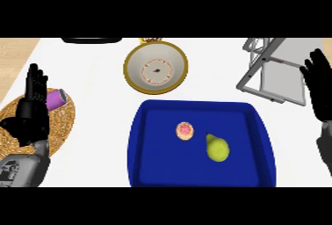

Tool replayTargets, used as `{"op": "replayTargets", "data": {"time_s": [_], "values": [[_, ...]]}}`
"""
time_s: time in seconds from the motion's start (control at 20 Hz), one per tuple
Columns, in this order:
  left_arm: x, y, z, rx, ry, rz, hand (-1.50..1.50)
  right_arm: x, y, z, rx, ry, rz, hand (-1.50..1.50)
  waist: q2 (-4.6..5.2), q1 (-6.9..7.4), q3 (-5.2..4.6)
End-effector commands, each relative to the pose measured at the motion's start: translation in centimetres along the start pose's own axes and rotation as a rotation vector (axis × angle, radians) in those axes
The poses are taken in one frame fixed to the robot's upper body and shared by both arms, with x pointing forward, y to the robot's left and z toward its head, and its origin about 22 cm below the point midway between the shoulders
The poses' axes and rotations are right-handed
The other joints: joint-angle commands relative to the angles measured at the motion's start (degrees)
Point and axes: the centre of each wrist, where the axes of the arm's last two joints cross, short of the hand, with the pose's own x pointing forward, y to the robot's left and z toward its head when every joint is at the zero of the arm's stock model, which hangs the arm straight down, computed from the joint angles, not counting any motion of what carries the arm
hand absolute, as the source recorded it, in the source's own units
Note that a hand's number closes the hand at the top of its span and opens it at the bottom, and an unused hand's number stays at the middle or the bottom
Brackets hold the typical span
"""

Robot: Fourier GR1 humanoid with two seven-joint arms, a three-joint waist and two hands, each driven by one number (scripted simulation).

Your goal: Pick the pear from the tray and place it in the tiered shelf

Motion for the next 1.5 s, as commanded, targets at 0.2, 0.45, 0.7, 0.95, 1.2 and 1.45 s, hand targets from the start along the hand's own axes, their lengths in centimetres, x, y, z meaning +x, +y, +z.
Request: {"op": "replayTargets", "data": {"time_s": [0.2, 0.45, 0.7, 0.95, 1.2, 1.45], "values": [[-0.1, -5.5, 2.6, -0.365, 0.066, 0.047, 0.0, -2.5, 3.4, -0.7, 0.323, 0.277, 0.041, -1.5, 1.9, 2.98, 0.66], [-0.7, -6.1, 3.4, -0.413, 0.106, 0.052, 0.0, -4.5, -0.9, 1.3, 0.175, 0.251, 0.532, 1.5, 3.38, 1.82, -0.51], [-1.0, -6.5, 3.6, -0.461, 0.17, 0.058, 0.0, -12.5, 3.7, 5.4, -0.077, 0.264, 0.336, -1.5, 1.29, 0.88, 0.69], [-0.1, -6.5, 3.2, -0.474, 0.176, 0.069, 0.0, -12.3, 2.1, 3.8, -0.022, 0.205, 0.115, -1.5, 0.83, 0.75, 0.6], [-0.1, -6.3, 3.5, -0.496, 0.162, 0.064, 0.0, -7.4, 2.1, 0.9, 0.29, 0.315, 0.284, -1.5, 0.7, 1.31, 0.53], [-0.6, -7.2, 3.5, -0.495, 0.16, 0.078, 0.0, -2.7, 3.3, -1.4, 0.399, 0.332, 0.425, -1.5, 0.81, 1.06, 0.52]]}}
